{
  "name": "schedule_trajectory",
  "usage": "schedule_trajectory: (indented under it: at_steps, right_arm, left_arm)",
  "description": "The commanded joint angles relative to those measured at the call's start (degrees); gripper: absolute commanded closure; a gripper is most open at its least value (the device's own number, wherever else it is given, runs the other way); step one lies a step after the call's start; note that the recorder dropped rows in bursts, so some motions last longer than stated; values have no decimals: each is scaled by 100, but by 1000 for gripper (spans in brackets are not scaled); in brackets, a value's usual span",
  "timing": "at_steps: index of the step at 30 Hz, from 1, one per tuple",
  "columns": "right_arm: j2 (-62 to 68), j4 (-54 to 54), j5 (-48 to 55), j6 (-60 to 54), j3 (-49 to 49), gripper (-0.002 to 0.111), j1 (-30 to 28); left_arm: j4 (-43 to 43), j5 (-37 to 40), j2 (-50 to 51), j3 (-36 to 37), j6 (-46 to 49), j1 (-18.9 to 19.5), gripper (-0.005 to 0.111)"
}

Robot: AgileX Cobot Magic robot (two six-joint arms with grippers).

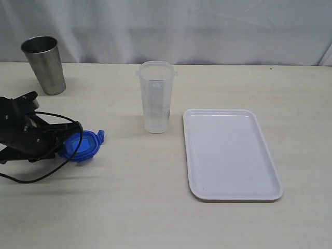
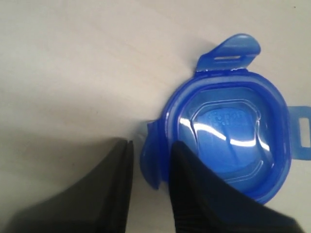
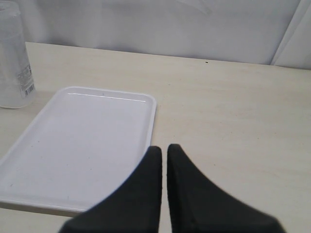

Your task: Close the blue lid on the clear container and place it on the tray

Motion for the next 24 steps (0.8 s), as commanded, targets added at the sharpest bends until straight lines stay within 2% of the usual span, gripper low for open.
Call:
schedule_trajectory:
  at_steps: [1, 15, 24]
  right_arm:
    - [-26, 11, -59, -8, 14, 104, -21]
    - [-26, 11, -59, -8, 14, 104, -21]
    - [-26, 11, -59, -8, 14, 104, -21]
  left_arm:
    - [-11, -104, 7, 25, -26, 1, 81]
    - [-11, -23, 7, 25, -15, 1, 82]
    - [70, -11, 7, 25, -15, 1, 106]
